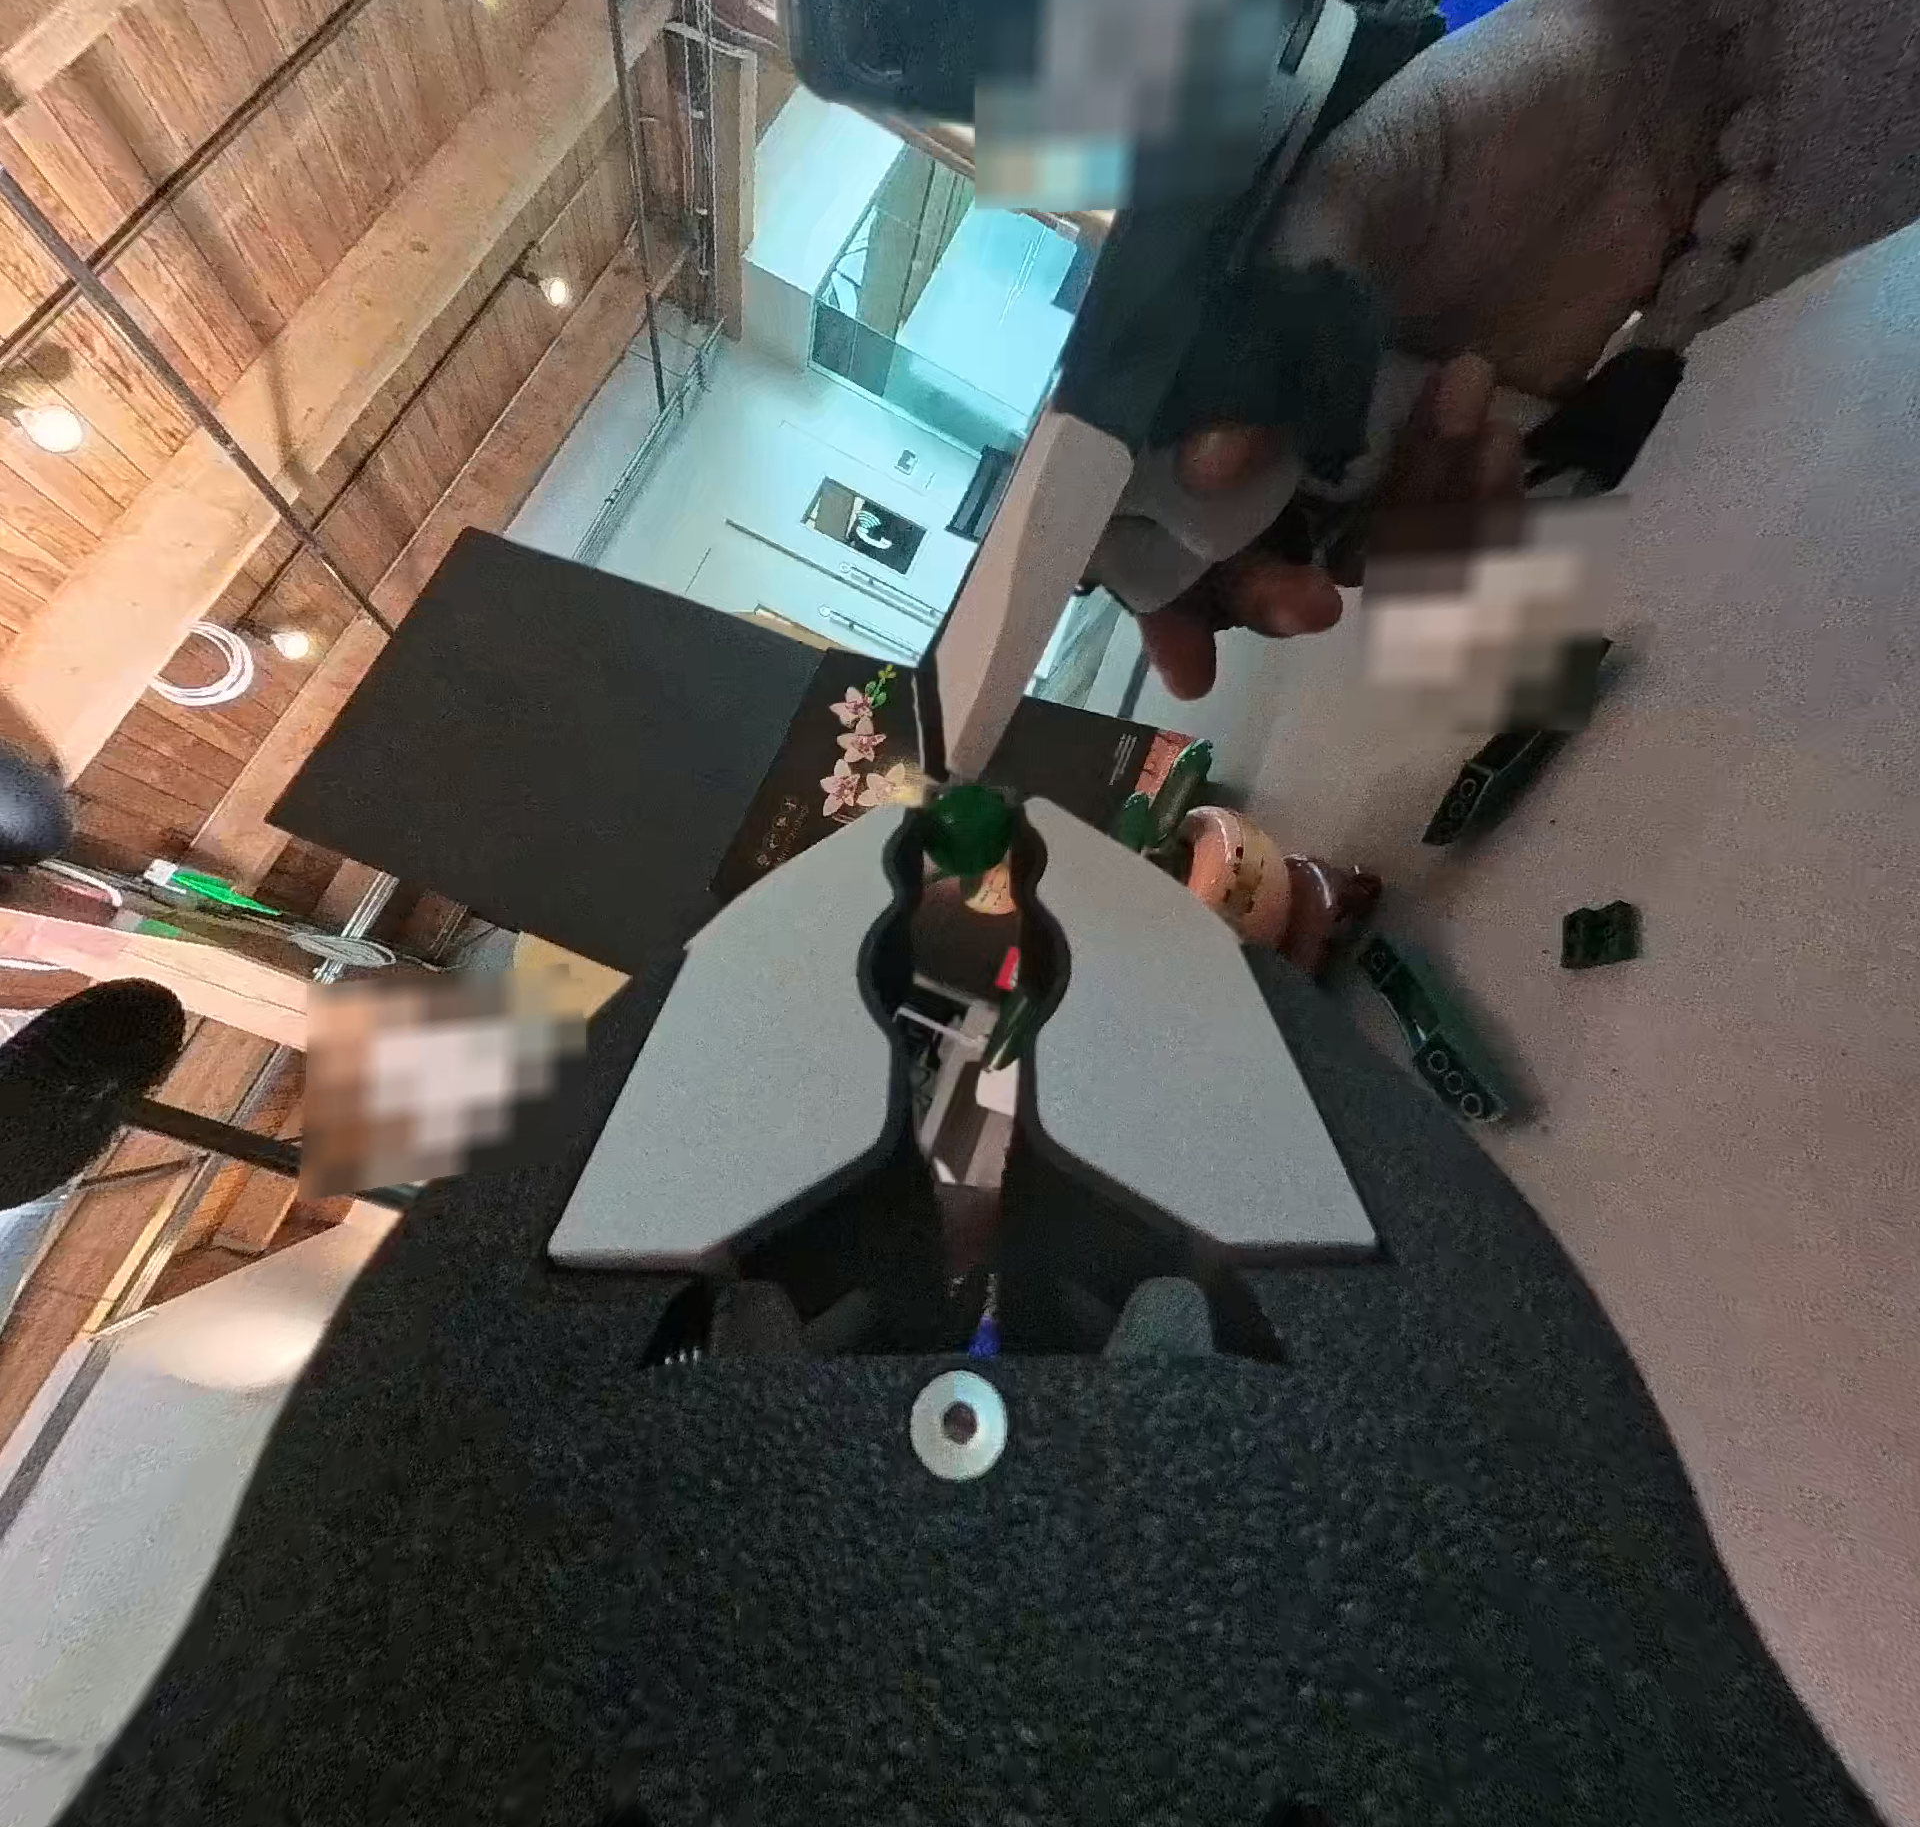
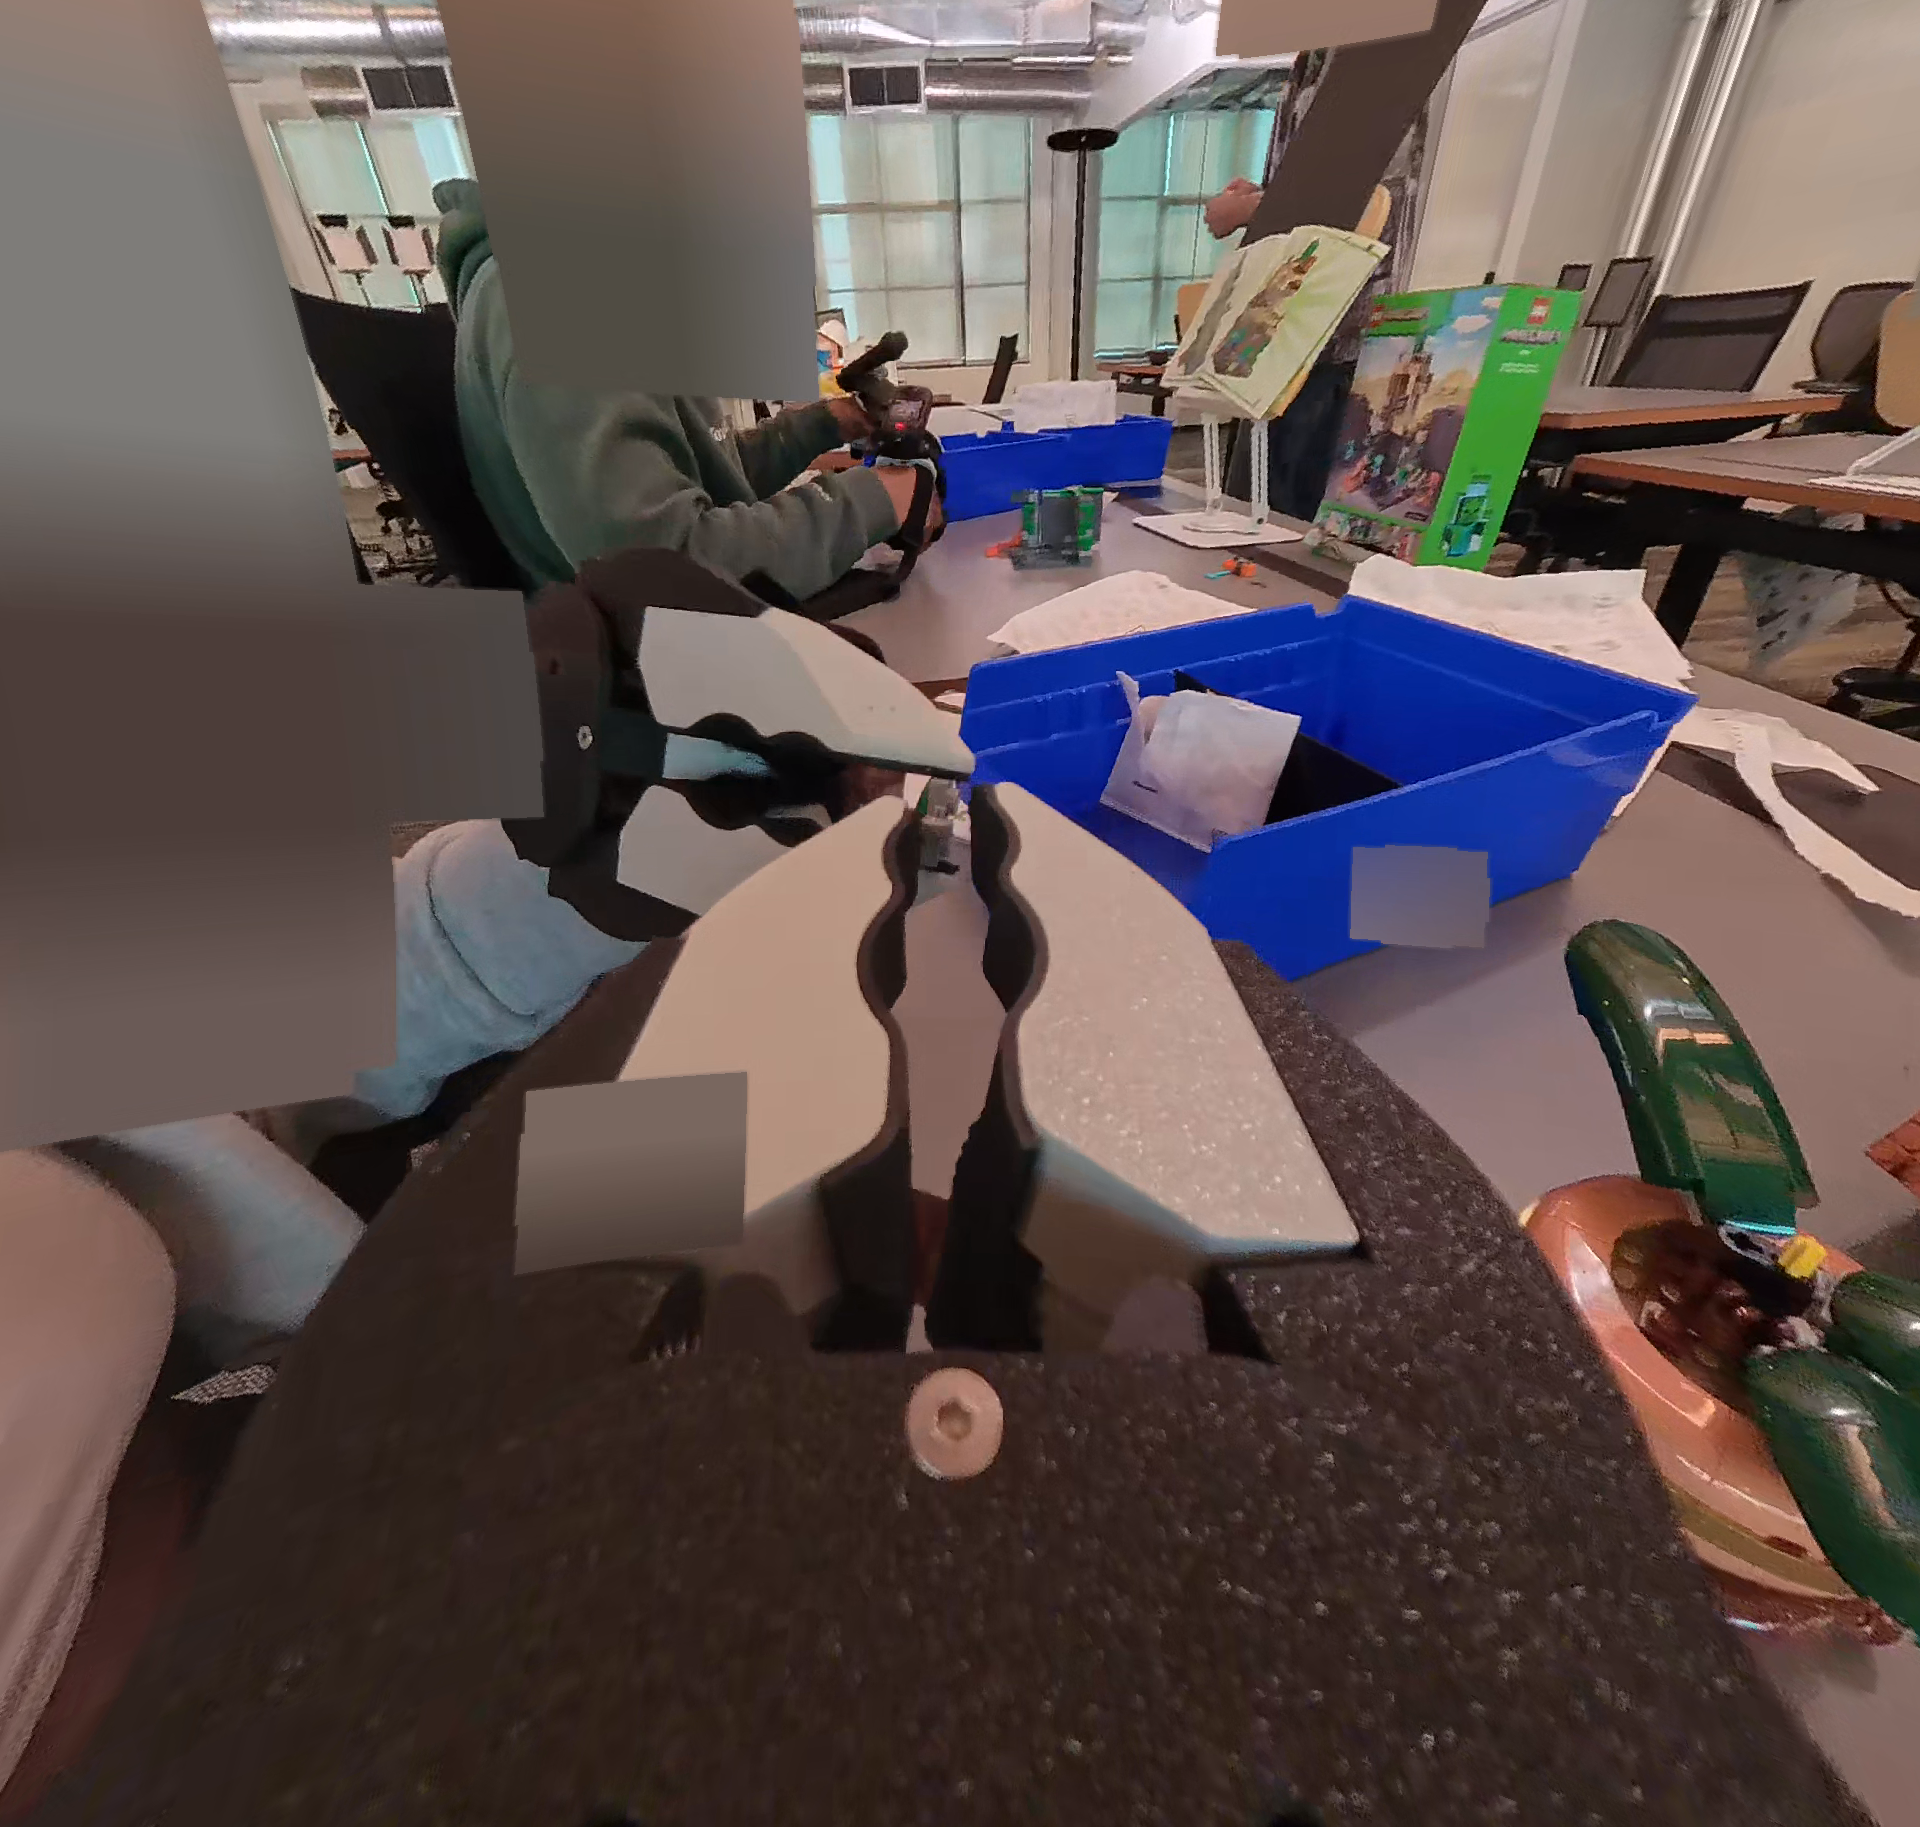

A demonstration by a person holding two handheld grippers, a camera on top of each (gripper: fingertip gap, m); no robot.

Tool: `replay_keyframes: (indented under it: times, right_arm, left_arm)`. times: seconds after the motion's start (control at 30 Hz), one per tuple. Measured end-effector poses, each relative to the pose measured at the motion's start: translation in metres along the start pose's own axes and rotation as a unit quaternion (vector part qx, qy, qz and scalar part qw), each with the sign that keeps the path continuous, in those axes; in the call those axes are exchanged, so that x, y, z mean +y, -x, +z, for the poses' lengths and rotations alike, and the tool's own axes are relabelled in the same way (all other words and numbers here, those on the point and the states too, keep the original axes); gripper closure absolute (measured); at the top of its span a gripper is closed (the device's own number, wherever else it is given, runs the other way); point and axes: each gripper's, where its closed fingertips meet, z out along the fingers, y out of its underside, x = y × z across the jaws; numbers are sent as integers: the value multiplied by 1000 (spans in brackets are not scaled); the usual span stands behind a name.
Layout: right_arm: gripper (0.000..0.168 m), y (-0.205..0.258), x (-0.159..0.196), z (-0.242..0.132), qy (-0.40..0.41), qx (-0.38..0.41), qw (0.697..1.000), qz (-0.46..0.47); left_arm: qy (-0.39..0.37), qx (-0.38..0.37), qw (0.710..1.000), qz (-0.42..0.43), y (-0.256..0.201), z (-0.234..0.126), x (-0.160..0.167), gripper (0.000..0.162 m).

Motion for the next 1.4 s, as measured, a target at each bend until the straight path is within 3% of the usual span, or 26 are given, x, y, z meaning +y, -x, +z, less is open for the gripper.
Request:
replay_keyframes:
  times: [1.03,1.4]
  right_arm:
    - [162,9,5,1,35,-18,999,-20]
    - [155,13,4,2,31,-31,999,-32]
  left_arm:
    - [-1,-30,996,89,3,-4,-7,147]
    - [3,-30,993,115,1,-4,-8,147]
